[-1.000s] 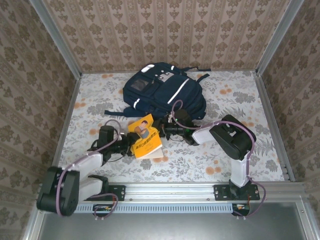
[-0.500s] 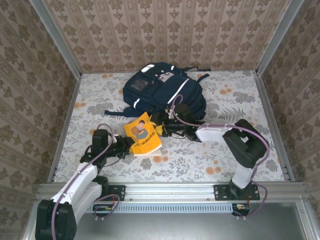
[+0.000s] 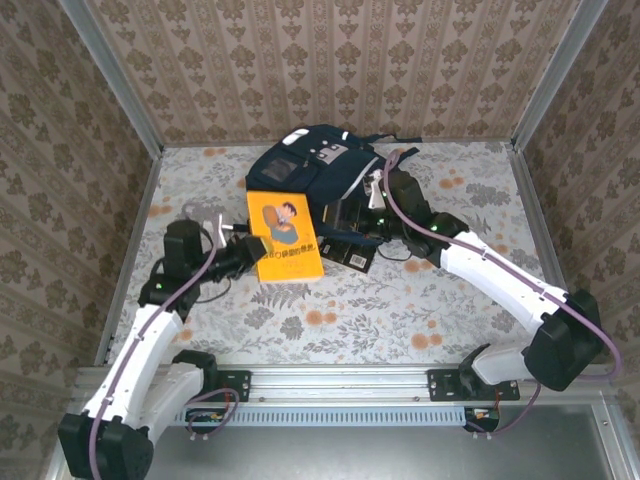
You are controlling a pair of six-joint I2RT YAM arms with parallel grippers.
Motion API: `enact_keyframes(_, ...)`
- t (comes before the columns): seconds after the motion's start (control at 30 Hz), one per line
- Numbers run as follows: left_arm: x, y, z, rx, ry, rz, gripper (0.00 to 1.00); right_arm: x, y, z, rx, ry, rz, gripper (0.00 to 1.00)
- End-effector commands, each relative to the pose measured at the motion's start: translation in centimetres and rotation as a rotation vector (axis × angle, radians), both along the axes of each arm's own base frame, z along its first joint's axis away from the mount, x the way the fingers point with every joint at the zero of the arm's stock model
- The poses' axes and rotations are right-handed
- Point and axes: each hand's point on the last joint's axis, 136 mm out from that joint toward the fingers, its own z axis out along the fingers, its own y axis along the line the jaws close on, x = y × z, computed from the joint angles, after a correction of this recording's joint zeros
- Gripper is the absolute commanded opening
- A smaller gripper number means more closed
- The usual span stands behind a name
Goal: Pack the student bag
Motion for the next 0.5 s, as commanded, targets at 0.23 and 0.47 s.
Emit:
enact_keyframes(0.23,7.4,0.1,7.5,-0.117,-0.247,0.334,0.0,-0.7,0.8,4.5,0.461,0.091,-0.043,0.93)
enact_keyframes(0.47,10.3,-3.8,9.7,-0.322,-0.218,0.415,0.0,-1.0,2.7,5.7,0.646,0.112,-0.111,1.0)
